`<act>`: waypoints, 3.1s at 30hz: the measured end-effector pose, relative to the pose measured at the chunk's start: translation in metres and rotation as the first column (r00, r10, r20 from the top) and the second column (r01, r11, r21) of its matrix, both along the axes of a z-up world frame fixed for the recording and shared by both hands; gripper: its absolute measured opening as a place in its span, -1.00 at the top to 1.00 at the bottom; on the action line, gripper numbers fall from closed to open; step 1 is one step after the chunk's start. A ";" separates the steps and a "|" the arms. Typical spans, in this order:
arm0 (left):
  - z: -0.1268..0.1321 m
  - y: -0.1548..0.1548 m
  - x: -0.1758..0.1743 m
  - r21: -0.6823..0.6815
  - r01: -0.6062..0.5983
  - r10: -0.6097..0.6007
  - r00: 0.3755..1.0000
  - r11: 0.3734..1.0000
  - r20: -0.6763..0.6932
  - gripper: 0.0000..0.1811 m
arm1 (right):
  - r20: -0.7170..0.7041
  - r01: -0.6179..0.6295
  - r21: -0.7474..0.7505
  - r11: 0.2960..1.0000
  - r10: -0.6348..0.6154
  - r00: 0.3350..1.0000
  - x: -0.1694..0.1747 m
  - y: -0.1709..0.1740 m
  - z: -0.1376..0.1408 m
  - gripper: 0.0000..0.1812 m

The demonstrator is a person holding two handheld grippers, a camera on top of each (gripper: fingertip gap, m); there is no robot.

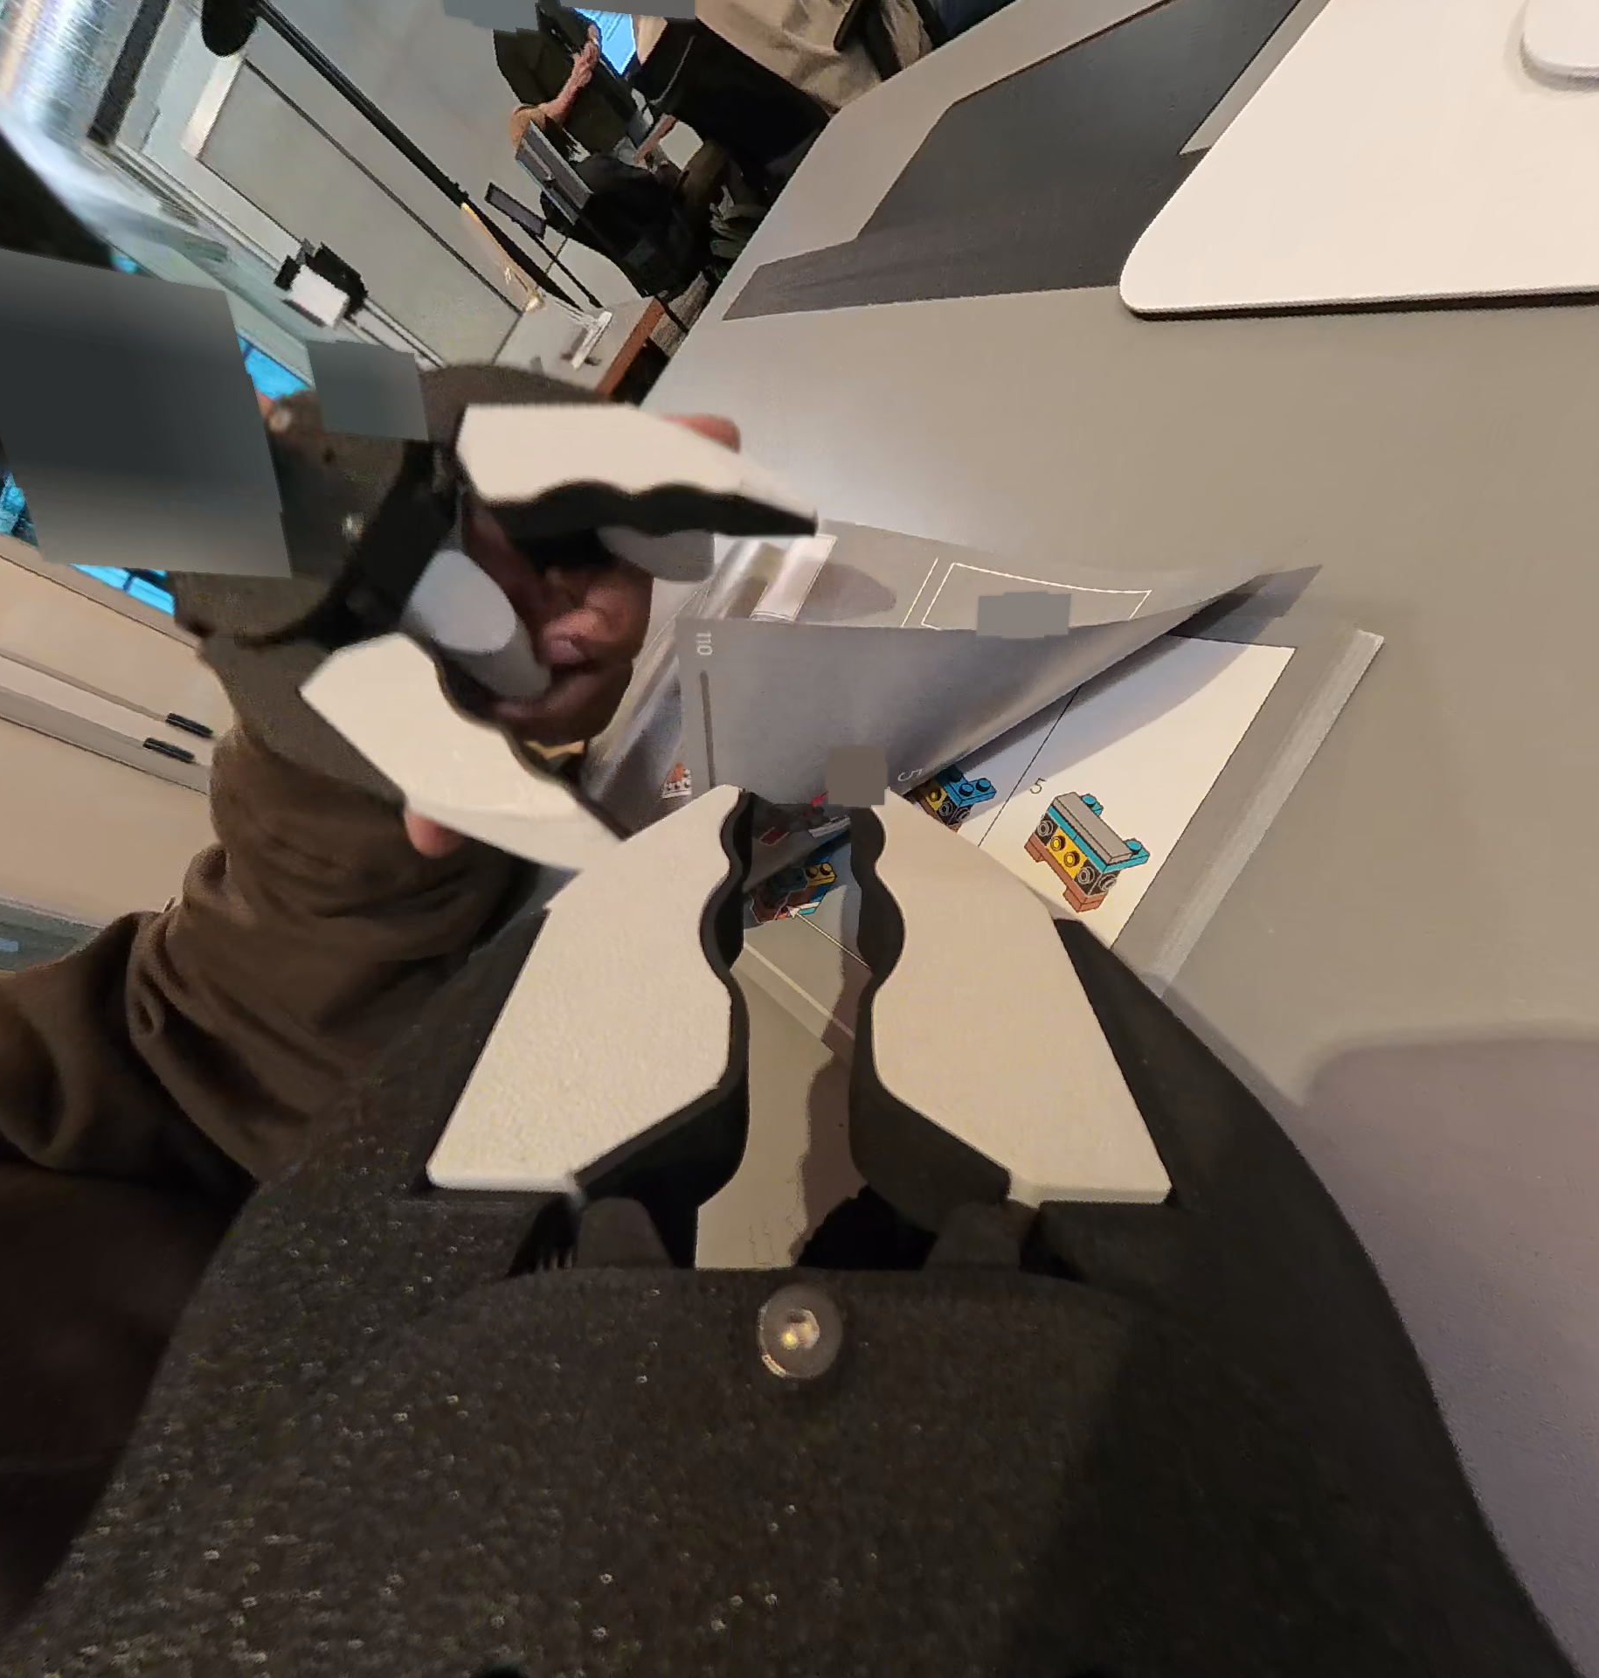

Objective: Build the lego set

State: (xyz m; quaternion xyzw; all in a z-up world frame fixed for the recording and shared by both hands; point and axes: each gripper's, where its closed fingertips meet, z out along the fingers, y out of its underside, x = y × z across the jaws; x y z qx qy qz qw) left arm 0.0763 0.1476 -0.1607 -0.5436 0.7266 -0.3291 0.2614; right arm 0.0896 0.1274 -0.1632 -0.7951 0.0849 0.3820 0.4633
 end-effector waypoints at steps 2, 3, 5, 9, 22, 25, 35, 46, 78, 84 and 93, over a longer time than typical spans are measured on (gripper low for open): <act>-0.008 -0.004 -0.004 0.085 -0.011 0.012 1.000 0.996 -0.014 0.02 | -0.002 0.000 0.001 1.000 0.000 1.000 0.000 0.000 0.000 0.77; -0.011 -0.005 -0.005 0.113 -0.023 0.025 1.000 0.993 -0.014 0.03 | -0.001 0.001 0.002 1.000 -0.001 1.000 0.000 0.000 0.000 0.77; -0.014 -0.006 -0.006 0.135 -0.056 0.058 0.998 0.989 -0.011 0.04 | 0.002 0.000 0.004 1.000 0.000 1.000 0.000 0.000 0.000 0.77; -0.021 -0.003 -0.004 0.143 -0.121 0.123 0.992 0.982 -0.005 0.07 | 0.009 0.000 0.007 1.000 0.000 1.000 -0.001 0.000 0.001 0.77; -0.007 -0.020 -0.005 0.393 -0.191 0.154 0.980 0.899 0.124 0.82 | 0.010 -0.005 0.001 1.000 0.005 1.000 -0.002 0.001 -0.001 0.75; -0.007 -0.023 -0.004 0.397 -0.188 0.147 0.980 0.898 0.132 1.00 | 0.005 -0.005 0.004 1.000 0.005 1.000 -0.002 0.001 0.000 0.74; 0.011 -0.013 -0.005 0.445 -0.272 0.164 0.950 0.853 0.265 1.00 | -0.025 0.022 0.040 0.999 -0.021 0.999 0.002 0.001 0.007 0.56; 0.021 -0.019 -0.019 0.494 -0.300 0.108 0.919 0.816 0.380 1.00 | -0.190 0.077 0.270 0.960 -0.025 0.982 0.003 0.000 0.046 0.35; 0.049 -0.046 -0.028 0.358 -0.225 0.022 0.871 0.906 0.491 0.73 | -0.086 -0.032 0.301 0.953 0.061 0.994 -0.016 0.004 0.044 0.31; 0.050 -0.039 -0.027 0.224 -0.106 -0.001 0.901 0.969 0.433 0.58 | -0.107 -0.059 0.347 0.936 0.102 0.989 -0.019 -0.002 0.051 0.36; 0.042 -0.028 -0.011 0.146 -0.021 -0.035 0.927 0.989 0.372 0.48 | -0.112 -0.074 0.385 0.920 0.126 0.986 -0.019 -0.002 0.056 0.41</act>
